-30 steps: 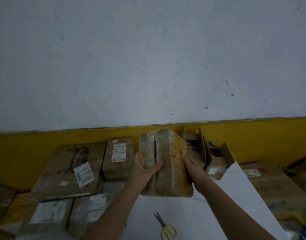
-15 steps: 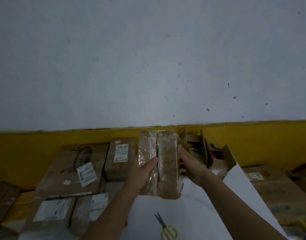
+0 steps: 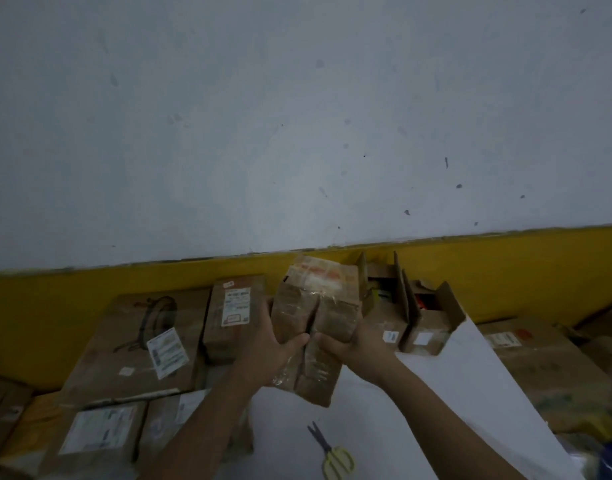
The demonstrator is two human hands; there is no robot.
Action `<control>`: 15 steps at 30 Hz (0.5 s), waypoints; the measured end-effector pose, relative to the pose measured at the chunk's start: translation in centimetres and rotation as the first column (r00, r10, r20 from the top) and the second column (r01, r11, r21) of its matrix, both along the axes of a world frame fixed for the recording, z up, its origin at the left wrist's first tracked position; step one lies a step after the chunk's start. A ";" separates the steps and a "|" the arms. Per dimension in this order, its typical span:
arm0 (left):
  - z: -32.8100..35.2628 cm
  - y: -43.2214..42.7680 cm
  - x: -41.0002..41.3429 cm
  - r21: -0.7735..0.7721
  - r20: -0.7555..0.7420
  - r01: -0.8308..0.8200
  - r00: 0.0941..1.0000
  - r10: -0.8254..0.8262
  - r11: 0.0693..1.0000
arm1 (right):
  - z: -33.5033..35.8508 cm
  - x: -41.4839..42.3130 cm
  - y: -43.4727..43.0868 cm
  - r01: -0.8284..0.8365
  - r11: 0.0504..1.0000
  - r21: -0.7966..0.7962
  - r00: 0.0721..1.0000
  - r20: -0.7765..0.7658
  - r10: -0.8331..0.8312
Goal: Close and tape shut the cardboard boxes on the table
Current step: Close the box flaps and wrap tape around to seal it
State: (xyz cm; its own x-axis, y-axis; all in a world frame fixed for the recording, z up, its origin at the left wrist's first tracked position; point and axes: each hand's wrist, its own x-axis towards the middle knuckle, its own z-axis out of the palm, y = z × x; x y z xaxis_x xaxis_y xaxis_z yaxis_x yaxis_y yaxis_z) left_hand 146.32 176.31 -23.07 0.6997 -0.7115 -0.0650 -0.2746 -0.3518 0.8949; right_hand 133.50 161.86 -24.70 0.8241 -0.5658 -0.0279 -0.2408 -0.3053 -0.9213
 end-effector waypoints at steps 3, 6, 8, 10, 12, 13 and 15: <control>0.4 0.6 0.6 0.045 0.007 0.096 0.995 -0.096 0.994 | -0.2 -0.4 0.6 0.022 0.999 0.027 0.999 0.031 -0.023; 2.6 1.6 1.7 -0.097 -0.112 0.225 0.966 -0.235 0.970 | 0.2 -2.3 0.3 0.019 0.953 0.303 0.992 0.114 -0.056; 4.2 1.8 2.4 -0.082 -0.038 0.283 0.957 -0.286 0.956 | 0.2 -3.1 -0.2 0.029 0.834 0.552 0.979 0.154 -0.137; 4.1 1.2 3.3 -0.009 0.047 0.251 0.967 -0.250 0.968 | -0.2 -3.2 -0.1 0.020 0.685 0.728 0.964 0.167 -0.205; 4.0 0.5 3.7 0.083 -0.215 0.138 0.970 -0.118 0.987 | -0.8 -2.5 0.2 0.018 0.565 0.825 0.963 0.139 -0.232; 3.5 0.4 3.7 0.079 -0.425 0.125 0.902 -0.080 0.989 | -1.1 -2.1 0.4 0.005 0.533 0.846 0.963 0.139 -0.230; 3.0 0.8 3.4 -0.002 -0.695 0.094 0.716 -0.069 0.996 | -1.8 -1.5 0.4 -0.010 0.529 0.848 0.960 0.157 -0.233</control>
State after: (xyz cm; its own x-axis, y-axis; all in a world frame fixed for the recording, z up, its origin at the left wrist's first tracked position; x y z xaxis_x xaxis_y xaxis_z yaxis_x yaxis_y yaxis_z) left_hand 149.72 177.09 -20.03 0.3890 -0.7526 -0.5313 0.3894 -0.3883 0.8352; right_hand 132.00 162.31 -26.48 0.8044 -0.4692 -0.3645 0.0313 0.6461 -0.7626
